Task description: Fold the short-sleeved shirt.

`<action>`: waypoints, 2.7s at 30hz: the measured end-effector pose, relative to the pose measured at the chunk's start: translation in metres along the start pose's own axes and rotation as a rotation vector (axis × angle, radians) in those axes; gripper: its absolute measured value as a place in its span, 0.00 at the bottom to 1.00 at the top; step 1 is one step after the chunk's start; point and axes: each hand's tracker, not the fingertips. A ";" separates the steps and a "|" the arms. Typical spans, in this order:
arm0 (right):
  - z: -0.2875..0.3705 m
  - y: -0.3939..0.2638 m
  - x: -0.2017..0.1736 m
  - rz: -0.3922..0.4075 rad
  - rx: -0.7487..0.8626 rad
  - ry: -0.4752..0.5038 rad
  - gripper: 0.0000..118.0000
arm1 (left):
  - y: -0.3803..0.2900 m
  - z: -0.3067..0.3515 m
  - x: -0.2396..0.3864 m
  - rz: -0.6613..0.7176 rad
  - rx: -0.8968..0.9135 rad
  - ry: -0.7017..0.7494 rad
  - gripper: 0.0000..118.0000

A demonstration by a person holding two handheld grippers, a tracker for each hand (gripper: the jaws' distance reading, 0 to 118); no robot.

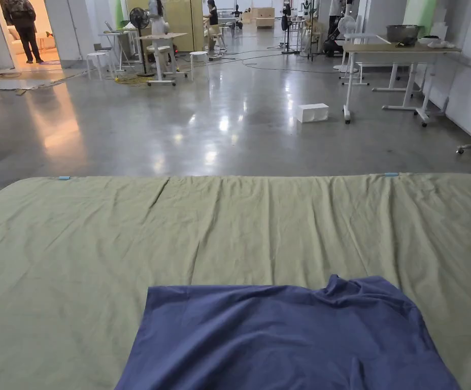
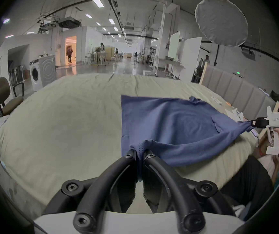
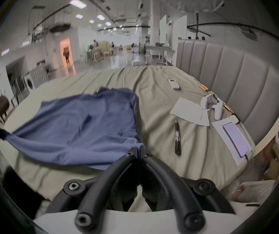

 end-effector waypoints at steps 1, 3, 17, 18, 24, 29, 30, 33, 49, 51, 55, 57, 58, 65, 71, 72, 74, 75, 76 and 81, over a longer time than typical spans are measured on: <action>-0.001 -0.005 0.000 0.030 -0.024 0.009 0.02 | -0.006 -0.002 -0.003 0.002 -0.007 0.010 0.06; -0.007 -0.016 0.000 0.060 -0.056 0.002 0.02 | -0.018 -0.003 -0.011 0.017 -0.027 0.008 0.06; 0.007 -0.027 -0.008 0.057 -0.115 0.110 0.60 | -0.018 0.008 -0.013 0.047 0.013 0.023 0.84; 0.025 -0.020 -0.009 0.044 -0.062 0.120 0.60 | -0.008 0.028 -0.008 0.022 0.081 0.022 0.84; 0.121 0.016 -0.029 -0.009 0.266 0.179 0.73 | 0.053 0.125 0.061 -0.210 0.386 0.151 0.84; 0.158 0.028 -0.061 0.025 0.486 0.135 0.73 | 0.070 0.151 0.112 -0.149 0.513 0.142 0.84; 0.163 0.030 -0.067 0.055 0.526 0.121 0.73 | 0.069 0.153 0.120 -0.133 0.517 0.141 0.83; 0.166 0.033 -0.078 0.033 0.547 0.116 0.72 | 0.061 0.156 0.133 -0.104 0.569 0.136 0.70; 0.177 0.029 -0.075 -0.032 0.547 0.186 0.00 | 0.057 0.176 0.138 -0.132 0.538 0.127 0.00; 0.176 0.029 -0.075 -0.040 0.547 0.189 0.00 | 0.057 0.175 0.137 -0.134 0.535 0.128 0.00; 0.175 0.030 -0.076 -0.017 0.543 0.185 0.00 | 0.071 0.172 0.135 -0.141 0.526 0.131 0.00; 0.173 0.029 -0.077 -0.017 0.537 0.193 0.00 | 0.064 0.164 0.119 -0.119 0.510 0.118 0.00; 0.171 0.029 -0.077 -0.019 0.529 0.199 0.00 | 0.062 0.160 0.111 -0.087 0.493 0.088 0.00; 0.149 0.017 -0.080 -0.010 0.413 0.224 0.00 | 0.042 0.104 0.053 0.009 0.360 0.025 0.00; 0.125 0.007 -0.083 -0.062 0.301 0.228 0.00 | 0.004 0.031 0.001 0.014 0.099 -0.054 0.49; 0.122 0.005 -0.083 -0.076 0.282 0.231 0.00 | -0.003 0.017 -0.006 0.023 0.052 -0.035 0.58; 0.116 0.003 -0.083 -0.075 0.255 0.228 0.00 | -0.014 -0.006 -0.015 0.017 -0.031 0.027 0.60; 0.114 0.002 -0.083 -0.065 0.246 0.219 0.00 | -0.019 -0.016 -0.022 0.021 -0.059 0.038 0.60; 0.113 0.002 -0.083 -0.056 0.240 0.210 0.00 | -0.023 -0.024 -0.027 0.035 -0.082 0.047 0.60; 0.108 0.003 -0.081 -0.054 0.212 0.204 0.00 | -0.032 -0.047 -0.033 0.085 -0.136 0.007 0.56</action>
